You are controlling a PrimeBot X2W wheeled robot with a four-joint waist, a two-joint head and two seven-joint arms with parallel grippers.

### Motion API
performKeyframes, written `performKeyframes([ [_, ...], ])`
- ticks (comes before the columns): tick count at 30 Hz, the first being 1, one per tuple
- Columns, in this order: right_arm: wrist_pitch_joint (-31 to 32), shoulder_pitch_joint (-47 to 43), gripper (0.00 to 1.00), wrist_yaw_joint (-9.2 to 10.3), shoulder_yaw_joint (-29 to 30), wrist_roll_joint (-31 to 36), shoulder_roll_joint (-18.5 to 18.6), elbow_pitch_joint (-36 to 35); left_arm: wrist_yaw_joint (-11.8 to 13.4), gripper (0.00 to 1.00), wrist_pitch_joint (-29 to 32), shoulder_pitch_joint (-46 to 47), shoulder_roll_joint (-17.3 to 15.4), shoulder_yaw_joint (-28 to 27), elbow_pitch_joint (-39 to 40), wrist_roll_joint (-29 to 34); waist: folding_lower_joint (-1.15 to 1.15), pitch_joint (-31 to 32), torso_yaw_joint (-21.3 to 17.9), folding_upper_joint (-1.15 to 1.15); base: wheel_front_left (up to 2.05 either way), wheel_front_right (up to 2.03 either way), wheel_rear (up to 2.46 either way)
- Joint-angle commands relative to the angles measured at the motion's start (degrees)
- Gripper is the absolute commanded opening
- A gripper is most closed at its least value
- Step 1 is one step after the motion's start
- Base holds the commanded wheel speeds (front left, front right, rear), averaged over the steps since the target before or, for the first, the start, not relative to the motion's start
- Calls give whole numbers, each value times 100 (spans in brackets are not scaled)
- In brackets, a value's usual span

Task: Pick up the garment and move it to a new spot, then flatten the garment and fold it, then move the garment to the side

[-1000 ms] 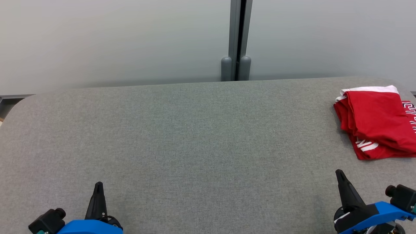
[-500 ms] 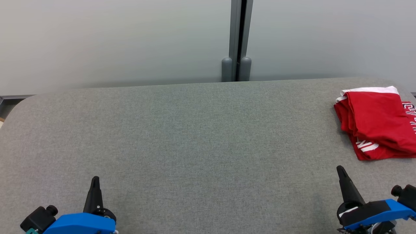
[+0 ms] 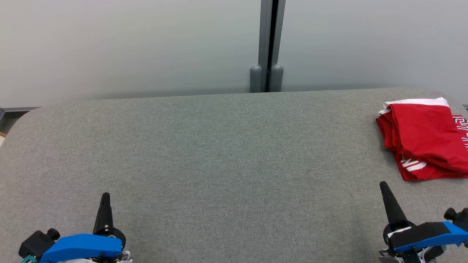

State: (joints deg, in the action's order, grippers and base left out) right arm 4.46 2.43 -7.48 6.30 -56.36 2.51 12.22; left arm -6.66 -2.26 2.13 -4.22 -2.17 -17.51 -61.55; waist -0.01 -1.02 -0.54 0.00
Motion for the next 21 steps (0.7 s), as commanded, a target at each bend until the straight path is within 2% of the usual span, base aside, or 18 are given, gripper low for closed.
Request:
performKeyframes([
  [1,12,140,0,-2,15,-199,35,-33,-52,0,43,146,-8,-51,88,-154,0,2,1,0,0,0,0],
  [21,90,240,0,-2,21,-1412,42,43,-61,0,349,259,43,-196,187,-1198,0,26,17,0,0,0,0],
])
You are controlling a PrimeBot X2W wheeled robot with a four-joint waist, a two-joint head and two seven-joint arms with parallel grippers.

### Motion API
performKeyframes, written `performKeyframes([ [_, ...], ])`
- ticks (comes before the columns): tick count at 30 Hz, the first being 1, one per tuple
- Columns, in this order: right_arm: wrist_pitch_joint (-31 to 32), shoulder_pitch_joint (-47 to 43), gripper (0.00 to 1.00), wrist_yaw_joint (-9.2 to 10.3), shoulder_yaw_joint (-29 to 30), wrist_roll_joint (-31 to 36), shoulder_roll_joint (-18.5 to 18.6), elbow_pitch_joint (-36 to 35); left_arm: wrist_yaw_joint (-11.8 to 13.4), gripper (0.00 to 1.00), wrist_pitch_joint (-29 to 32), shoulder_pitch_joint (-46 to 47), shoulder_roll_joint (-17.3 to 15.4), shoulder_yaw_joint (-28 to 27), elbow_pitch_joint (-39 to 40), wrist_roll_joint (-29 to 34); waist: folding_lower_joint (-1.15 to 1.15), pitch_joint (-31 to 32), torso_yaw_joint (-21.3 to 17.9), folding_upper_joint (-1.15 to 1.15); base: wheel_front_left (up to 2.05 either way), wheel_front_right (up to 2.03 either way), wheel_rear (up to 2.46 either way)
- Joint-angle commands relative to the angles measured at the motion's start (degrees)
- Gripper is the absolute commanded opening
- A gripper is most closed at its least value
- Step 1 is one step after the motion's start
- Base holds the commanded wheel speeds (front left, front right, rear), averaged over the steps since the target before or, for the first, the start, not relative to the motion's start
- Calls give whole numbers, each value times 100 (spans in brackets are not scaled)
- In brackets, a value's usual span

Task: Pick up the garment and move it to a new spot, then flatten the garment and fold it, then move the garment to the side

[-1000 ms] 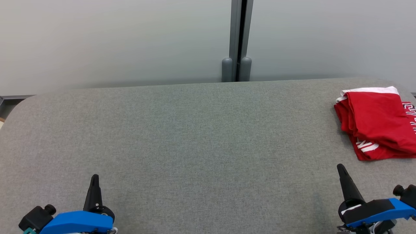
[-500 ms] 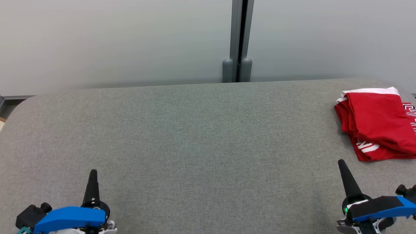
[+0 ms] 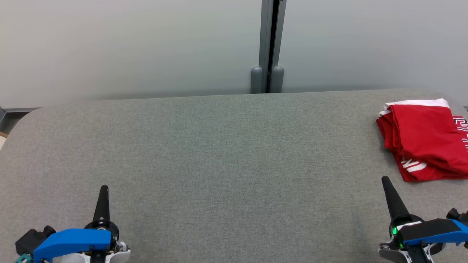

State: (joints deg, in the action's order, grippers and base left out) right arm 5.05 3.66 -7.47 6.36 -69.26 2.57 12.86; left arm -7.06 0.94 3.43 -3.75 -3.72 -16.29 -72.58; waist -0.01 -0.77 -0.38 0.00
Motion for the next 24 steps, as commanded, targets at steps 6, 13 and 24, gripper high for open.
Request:
performKeyframes([
  [6,40,146,0,-4,16,-446,38,0,-28,0,113,157,9,-78,90,-374,0,8,5,0,0,0,0],
  [13,69,167,0,-4,19,-805,40,23,-35,0,196,185,25,-119,119,-681,0,17,11,0,0,0,0],
  [24,95,210,0,-4,19,-1285,43,52,-46,0,313,229,43,-180,161,-1093,1,29,19,0,0,0,0],
])
